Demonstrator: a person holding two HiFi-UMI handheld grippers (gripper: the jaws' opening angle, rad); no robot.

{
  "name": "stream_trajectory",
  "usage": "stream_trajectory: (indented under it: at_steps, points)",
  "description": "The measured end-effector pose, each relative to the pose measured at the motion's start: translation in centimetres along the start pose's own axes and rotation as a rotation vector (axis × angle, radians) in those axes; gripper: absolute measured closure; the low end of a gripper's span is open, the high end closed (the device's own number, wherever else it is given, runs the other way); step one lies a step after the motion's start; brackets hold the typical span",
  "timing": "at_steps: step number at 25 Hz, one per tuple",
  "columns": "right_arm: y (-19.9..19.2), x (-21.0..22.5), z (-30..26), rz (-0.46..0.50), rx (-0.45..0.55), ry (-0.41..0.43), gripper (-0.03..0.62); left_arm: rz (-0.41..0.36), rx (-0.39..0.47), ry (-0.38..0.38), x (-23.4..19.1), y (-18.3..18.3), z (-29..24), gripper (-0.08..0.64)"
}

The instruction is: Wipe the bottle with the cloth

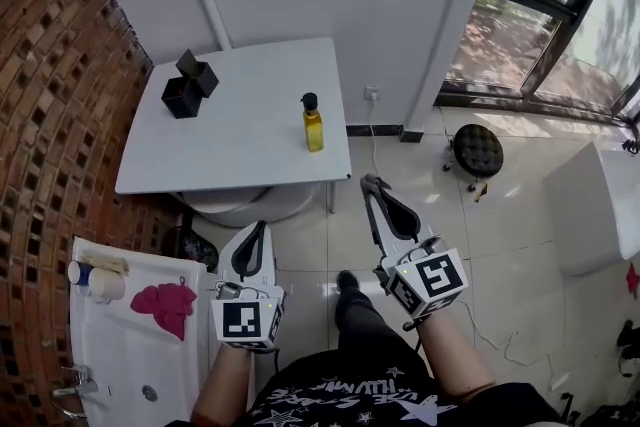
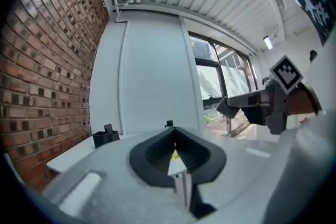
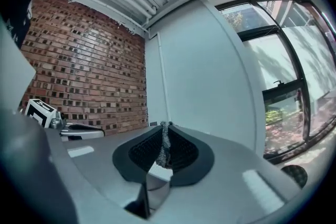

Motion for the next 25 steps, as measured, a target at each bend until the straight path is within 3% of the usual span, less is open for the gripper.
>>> stream_trajectory:
  at_steps: [8,16,20,25]
  points:
    - [-1.4,5.6,-11.2,-0.035,-0.050,0.164,0.558,-0.030,-0.028,0.067,-1.9,-1.1,-11.1,0.556]
    - [-3.3,6.9,-17.4,-0.036,-0.134,0.312,0.558,-0.006,-0.089,0.063,-1.6,-3.2,-15.5,0.555]
    - [-4.3,6.4,-18.8,0.009,-0.168,0.330,0.558,-0.011,-0.108,0.020,-1.6,-4.3,-16.1,0.555]
    - [-4.0,6.1,-21.3,0.055,-0.181,0.318,0.558,-0.020,-0.074,-0.010,-3.0,-4.5,-17.0,0.555]
Point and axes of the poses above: the fingertips, and each gripper's own axes: z backward along the fingers, x to its right, y out of its top, the point moved 7 cm from there along z, backward along the fingers, and after that the axes turned 10 degrees about x, right-handed, at the moved point
